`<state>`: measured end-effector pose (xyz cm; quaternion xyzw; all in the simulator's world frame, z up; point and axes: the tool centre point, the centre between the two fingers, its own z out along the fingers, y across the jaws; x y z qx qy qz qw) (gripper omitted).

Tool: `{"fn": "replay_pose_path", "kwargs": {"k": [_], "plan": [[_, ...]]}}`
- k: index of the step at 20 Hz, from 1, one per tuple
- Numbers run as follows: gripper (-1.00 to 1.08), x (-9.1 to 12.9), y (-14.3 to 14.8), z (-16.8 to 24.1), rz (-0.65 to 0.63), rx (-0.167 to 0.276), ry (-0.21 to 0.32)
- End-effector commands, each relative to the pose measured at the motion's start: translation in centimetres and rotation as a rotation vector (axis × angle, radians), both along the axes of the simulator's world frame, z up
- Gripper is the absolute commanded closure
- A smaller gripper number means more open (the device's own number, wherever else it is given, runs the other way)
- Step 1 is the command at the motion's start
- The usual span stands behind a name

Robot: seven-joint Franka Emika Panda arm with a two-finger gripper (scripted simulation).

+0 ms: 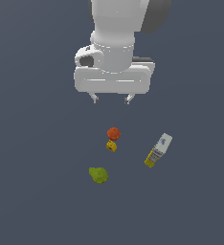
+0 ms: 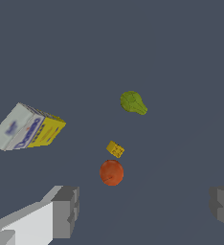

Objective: Pick up a designated object from a clutter of objects.

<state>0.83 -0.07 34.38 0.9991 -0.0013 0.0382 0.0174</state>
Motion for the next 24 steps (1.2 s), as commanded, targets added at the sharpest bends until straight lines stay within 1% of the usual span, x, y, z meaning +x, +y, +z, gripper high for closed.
{"fn": "replay_pose_path", "kwargs": {"k": [1,6,12,18,24], "plan": [[-0.92,0.1,-0.2,0.2,-0.003,0.000,-0.003],[-0.92,0.2,-0.1,-0.1,0.005,-0.001,-0.001],[-0.92,1.4,-0.4,-1.2,0.045,-0.003,0.006],[-0.92,3.5,-1.0,-3.6,0.122,-0.007,0.018],[-0.92,6.4,-2.0,-7.7,0.239,-0.009,0.036]]}}
